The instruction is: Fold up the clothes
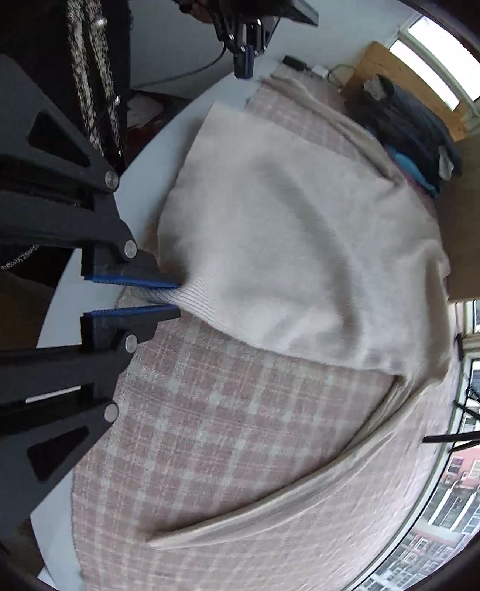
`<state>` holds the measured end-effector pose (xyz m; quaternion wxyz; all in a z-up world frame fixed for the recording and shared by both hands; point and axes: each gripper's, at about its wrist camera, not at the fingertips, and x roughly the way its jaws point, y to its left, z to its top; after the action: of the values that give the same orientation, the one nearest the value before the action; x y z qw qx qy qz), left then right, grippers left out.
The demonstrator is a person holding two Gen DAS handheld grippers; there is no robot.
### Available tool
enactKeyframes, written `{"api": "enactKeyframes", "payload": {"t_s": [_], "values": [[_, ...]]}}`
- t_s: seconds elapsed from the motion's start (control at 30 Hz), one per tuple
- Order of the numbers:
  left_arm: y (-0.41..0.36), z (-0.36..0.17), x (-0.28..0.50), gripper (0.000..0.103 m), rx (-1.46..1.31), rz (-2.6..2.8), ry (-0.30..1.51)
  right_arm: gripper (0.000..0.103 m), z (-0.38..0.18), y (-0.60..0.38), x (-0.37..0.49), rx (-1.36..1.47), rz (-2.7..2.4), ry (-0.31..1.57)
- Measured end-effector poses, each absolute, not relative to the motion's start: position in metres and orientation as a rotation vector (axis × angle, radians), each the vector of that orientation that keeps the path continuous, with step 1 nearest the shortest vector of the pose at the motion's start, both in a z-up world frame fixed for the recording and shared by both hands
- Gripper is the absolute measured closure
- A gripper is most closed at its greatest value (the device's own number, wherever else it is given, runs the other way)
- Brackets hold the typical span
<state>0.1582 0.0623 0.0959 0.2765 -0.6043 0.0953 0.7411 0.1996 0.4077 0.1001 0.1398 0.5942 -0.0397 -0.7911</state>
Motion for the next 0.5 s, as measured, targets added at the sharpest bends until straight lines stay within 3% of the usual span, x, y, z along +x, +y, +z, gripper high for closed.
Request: {"api": "enactKeyframes", "payload": {"t_s": [0.1,0.27,0.4,0.5], "values": [[0.034,0.131,0.123,0.096,-1.571,2.156,0.284,0.086,0.157,0.425,0.184,1.557,-2.352,-0.174],[0.006,0.182,0.034,0.096,-1.405,2.452,0.386,0.085,0.25,0.447,0.123,1.347,-2.59,-0.079],[0.02,0.188,-0.037,0.095,-1.28,2.594,0.538,0.078,0.263,0.453,0.053,1.277,-2.715,-0.021],[0.043,0.17,-0.084,0.093,-1.257,2.597,0.519,0.078,0.235,0.442,-0.003,1.314,-2.73,0.025]]}}
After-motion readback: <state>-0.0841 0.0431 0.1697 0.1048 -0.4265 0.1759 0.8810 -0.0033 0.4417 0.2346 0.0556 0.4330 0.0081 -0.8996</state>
